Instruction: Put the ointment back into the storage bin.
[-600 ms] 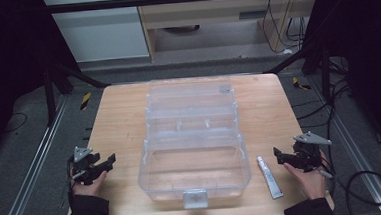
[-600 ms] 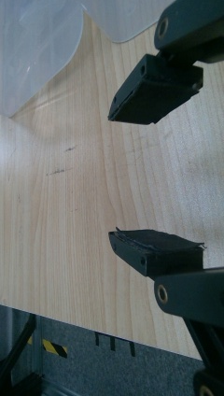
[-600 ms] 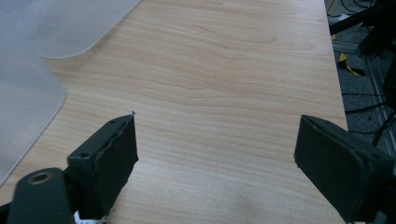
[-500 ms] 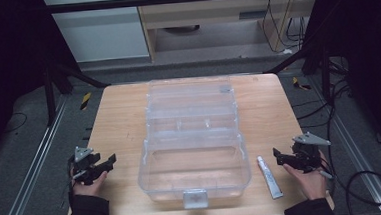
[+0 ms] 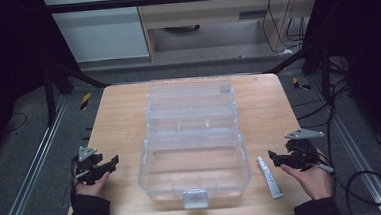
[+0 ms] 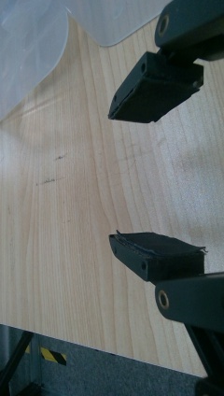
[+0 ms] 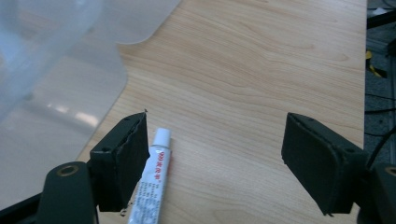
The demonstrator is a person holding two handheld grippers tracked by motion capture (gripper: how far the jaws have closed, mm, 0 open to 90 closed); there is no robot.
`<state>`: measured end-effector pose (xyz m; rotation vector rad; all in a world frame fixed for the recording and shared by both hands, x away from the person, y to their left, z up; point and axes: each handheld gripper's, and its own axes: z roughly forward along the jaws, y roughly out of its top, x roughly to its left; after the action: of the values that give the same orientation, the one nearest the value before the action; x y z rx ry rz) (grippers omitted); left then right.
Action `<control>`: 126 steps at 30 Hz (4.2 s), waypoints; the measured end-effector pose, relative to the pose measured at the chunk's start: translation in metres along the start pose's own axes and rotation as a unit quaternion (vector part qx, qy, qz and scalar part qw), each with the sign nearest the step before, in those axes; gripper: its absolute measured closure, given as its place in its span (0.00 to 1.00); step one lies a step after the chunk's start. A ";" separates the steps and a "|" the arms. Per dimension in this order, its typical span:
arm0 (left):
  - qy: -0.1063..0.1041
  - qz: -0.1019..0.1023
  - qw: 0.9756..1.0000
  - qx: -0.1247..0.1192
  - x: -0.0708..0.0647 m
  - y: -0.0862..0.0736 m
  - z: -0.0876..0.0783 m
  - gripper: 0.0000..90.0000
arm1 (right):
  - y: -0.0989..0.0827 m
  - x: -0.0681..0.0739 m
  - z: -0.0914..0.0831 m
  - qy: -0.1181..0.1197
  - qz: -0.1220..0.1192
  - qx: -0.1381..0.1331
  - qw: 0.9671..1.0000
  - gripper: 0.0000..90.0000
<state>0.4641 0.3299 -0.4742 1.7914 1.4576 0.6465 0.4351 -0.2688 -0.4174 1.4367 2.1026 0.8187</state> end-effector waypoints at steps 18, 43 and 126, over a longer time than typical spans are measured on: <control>0.002 0.004 1.000 0.004 -0.001 0.000 0.001 0.38 | 0.034 0.012 -0.012 0.031 -0.017 0.087 0.996 0.32; 0.002 0.009 1.000 0.009 -0.002 0.000 0.001 0.39 | 0.029 0.025 0.016 0.034 -0.024 0.176 0.983 0.46; -0.003 0.015 1.000 0.020 -0.004 0.000 0.003 0.39 | 0.011 0.021 0.058 0.077 -0.025 0.279 0.957 0.78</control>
<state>0.4654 0.3258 -0.4760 1.8469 1.4514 0.6296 0.4740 -0.2333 -0.4522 1.6172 2.6168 0.3269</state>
